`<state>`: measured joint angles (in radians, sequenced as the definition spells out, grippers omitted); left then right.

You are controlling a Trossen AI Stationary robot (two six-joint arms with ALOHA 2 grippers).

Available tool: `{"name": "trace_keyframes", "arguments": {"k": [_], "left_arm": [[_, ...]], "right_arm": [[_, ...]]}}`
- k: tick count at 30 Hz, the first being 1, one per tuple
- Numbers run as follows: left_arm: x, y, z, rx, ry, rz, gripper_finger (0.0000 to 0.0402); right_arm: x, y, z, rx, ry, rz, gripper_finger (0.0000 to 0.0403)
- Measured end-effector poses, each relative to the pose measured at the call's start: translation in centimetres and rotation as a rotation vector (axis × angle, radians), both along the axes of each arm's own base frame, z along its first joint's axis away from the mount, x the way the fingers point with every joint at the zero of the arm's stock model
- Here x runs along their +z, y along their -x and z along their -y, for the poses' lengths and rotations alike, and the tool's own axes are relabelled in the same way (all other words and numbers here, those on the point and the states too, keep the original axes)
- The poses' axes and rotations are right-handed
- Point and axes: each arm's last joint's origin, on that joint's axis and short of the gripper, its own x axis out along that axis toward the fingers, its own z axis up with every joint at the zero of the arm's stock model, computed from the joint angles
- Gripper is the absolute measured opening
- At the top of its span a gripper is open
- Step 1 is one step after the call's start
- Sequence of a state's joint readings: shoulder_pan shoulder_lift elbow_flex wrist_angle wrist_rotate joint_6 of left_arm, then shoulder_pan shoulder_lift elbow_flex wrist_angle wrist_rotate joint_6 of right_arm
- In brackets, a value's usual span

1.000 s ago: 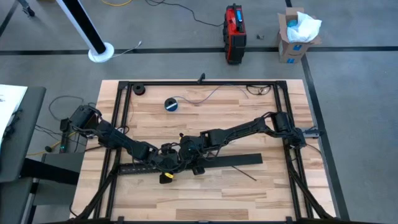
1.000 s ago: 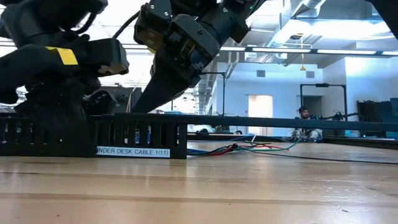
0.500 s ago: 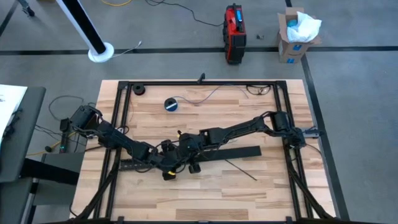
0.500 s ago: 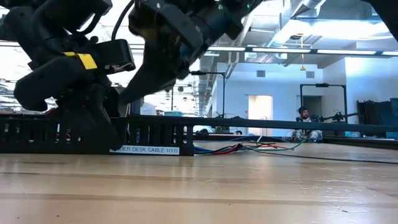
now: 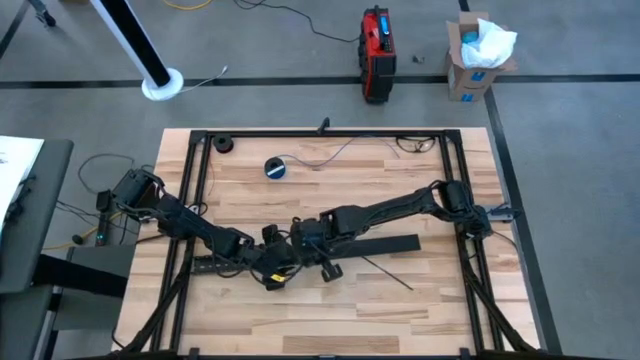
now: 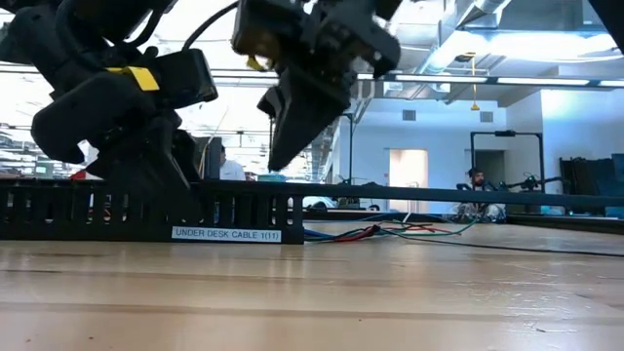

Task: Ziptie cables
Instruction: Close the black cable duct with the black cable duct cover

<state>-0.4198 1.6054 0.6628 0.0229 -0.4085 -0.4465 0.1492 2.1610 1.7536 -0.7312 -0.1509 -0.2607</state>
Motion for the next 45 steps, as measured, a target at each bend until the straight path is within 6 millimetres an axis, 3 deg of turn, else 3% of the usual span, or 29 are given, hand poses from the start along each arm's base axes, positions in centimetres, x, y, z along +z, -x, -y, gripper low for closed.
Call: {"name": "trace_keyframes", "arguments": {"k": [18,28,36,45], "left_arm": [[0.0,0.1,-0.1,0.001,-0.015,-0.017,0.0285],[-0.9,3.0,0.3,0.073,-0.001,-0.28,0.0285],[-0.9,4.3,1.9,0.156,-0.034,-0.21,0.0285],[-0.9,4.4,2.2,0.158,-0.06,-0.181,0.0268]], "right_arm": [[-1.7,-0.9,1.1,-0.032,-0.03,0.143,0.0],[-2.3,-1.8,1.1,-0.051,-0.05,0.205,0.0],[-2.3,-2.1,1.0,-0.053,-0.054,0.205,0.0],[-2.0,-2.6,1.0,-0.046,-0.059,0.268,0.0]]}}
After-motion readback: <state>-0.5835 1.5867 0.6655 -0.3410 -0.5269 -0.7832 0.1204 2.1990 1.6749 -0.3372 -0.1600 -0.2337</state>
